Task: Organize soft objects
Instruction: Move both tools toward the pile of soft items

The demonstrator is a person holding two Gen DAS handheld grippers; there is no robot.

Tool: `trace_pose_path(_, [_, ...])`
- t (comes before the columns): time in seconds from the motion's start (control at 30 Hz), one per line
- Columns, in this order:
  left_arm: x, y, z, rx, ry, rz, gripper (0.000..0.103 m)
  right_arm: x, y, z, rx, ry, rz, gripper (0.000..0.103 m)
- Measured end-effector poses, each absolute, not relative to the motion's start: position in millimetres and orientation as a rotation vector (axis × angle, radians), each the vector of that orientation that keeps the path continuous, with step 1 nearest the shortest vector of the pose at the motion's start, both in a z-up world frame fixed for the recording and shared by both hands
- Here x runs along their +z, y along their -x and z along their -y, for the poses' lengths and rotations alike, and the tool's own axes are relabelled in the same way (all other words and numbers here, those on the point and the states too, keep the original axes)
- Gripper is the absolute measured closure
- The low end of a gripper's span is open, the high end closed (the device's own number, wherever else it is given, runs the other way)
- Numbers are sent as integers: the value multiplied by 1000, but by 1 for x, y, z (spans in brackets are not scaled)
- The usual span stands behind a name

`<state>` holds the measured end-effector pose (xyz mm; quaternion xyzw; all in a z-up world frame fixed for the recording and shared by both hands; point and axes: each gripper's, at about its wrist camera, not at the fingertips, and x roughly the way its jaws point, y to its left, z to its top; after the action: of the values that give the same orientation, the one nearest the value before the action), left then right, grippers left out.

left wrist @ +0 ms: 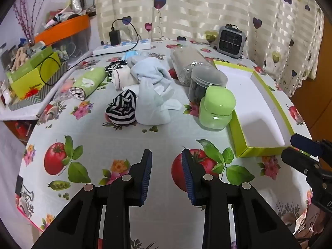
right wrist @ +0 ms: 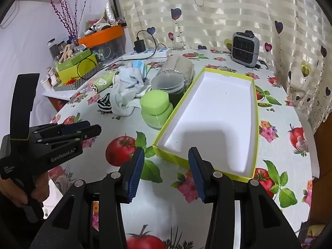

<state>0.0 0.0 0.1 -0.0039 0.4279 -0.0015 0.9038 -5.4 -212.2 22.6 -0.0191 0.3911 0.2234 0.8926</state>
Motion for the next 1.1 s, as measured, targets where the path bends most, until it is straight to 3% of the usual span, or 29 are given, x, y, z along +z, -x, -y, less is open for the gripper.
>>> trace_pose_path(1.1, [-3, 1, -21, -2, 119, -880, 75, 23, 3, 214, 447, 11, -786, 58])
